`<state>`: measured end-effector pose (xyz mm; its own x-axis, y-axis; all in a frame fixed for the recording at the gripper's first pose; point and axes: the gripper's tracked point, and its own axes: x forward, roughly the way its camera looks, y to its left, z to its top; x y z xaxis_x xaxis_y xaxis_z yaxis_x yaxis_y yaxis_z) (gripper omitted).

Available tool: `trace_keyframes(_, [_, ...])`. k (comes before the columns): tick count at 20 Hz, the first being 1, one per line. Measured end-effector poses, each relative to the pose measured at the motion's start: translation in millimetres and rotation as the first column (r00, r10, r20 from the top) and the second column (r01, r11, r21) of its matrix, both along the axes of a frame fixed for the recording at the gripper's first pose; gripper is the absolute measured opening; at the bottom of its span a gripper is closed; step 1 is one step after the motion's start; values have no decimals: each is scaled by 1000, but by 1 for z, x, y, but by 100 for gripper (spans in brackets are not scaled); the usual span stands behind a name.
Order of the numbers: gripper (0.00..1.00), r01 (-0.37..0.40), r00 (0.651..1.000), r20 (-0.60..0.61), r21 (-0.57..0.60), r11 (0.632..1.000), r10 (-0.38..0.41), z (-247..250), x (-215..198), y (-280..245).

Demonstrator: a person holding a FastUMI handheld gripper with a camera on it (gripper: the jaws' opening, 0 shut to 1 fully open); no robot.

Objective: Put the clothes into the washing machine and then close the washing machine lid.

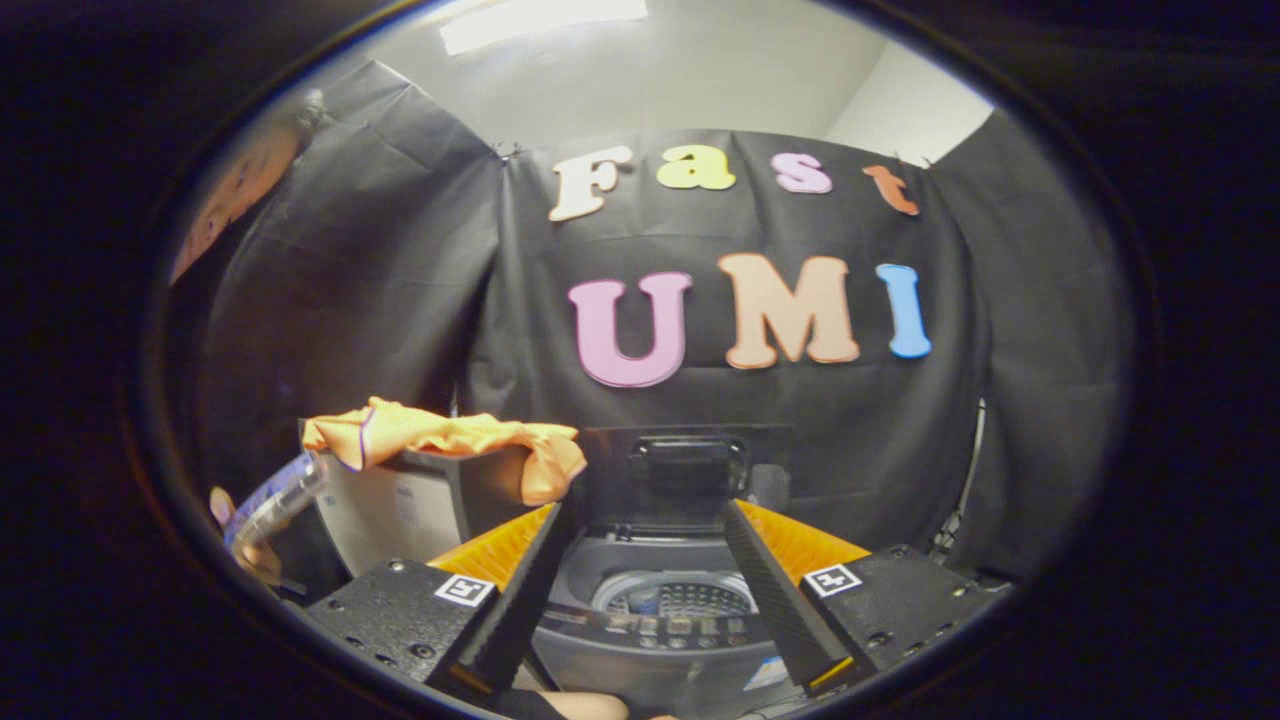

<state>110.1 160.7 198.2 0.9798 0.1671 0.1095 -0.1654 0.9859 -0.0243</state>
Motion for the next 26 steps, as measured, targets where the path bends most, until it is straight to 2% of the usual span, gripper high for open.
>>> trace_keyframes(6, [97,-172,985,-37,-16,985,171,57,65,112])
trace_keyframes(9, [98,-233,969,-90,-35,972,230,69,92,161])
trace_keyframes(12, [98,-287,947,-176,-81,955,270,61,121,199])
trace_keyframes(15, [98,-354,901,-293,-75,932,319,40,142,240])
trace_keyframes(18, [98,-394,856,-386,-51,918,345,22,157,259])
trace_keyframes(23, [98,-425,784,-523,-60,903,334,-14,166,273])
trace_keyframes(26, [97,-413,741,-572,23,910,351,-21,161,275])
